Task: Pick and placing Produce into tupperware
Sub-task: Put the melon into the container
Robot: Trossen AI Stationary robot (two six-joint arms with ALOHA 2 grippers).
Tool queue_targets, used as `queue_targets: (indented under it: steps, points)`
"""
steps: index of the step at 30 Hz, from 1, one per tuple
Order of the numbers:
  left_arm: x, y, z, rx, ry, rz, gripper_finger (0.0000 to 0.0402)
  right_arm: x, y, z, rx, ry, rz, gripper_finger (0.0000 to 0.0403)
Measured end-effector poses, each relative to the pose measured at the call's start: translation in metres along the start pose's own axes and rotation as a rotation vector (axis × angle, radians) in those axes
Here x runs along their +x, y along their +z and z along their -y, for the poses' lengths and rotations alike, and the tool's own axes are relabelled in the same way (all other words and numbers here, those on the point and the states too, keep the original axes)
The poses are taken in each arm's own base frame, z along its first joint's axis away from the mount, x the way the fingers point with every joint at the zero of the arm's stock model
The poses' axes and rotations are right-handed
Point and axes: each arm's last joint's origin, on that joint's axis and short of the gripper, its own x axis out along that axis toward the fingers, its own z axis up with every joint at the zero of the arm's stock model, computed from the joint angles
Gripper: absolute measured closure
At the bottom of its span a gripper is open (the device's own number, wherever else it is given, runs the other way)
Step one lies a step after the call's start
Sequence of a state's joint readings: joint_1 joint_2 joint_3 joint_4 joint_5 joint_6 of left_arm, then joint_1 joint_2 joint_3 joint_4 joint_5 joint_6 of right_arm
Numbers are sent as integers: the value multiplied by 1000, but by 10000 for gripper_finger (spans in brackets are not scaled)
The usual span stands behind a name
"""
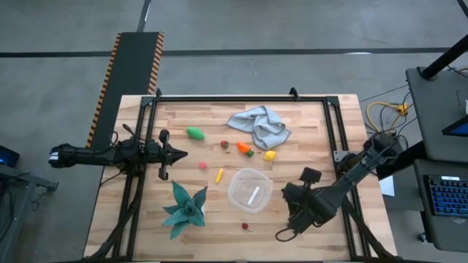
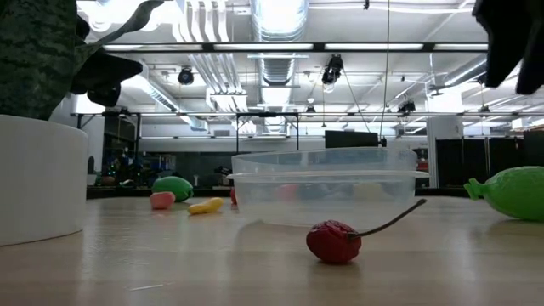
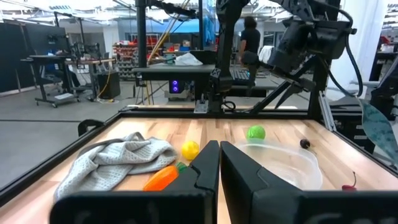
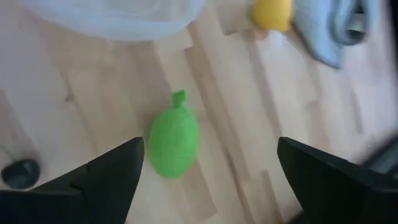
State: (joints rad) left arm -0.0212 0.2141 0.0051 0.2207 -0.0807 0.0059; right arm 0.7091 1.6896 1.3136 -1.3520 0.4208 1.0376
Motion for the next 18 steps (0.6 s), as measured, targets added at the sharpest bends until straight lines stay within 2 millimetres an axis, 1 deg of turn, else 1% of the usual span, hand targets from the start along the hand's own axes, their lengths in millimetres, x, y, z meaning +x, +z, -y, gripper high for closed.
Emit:
queue_targets:
  steps: [3,8,14,18]
  points:
    - [0,-1,0,1,0,-7,401,11,-7,2,-14,32,17,42]
    - [0,0,0,0,0,-3,401,24,-15,14,4,73,41,42]
    - [1,-1,0,-7,0,-15,401,36,-21,24,50,292,92,42]
    - [2,-2,0,-6,1,-24,401,46,-26,38,82,293,94,42]
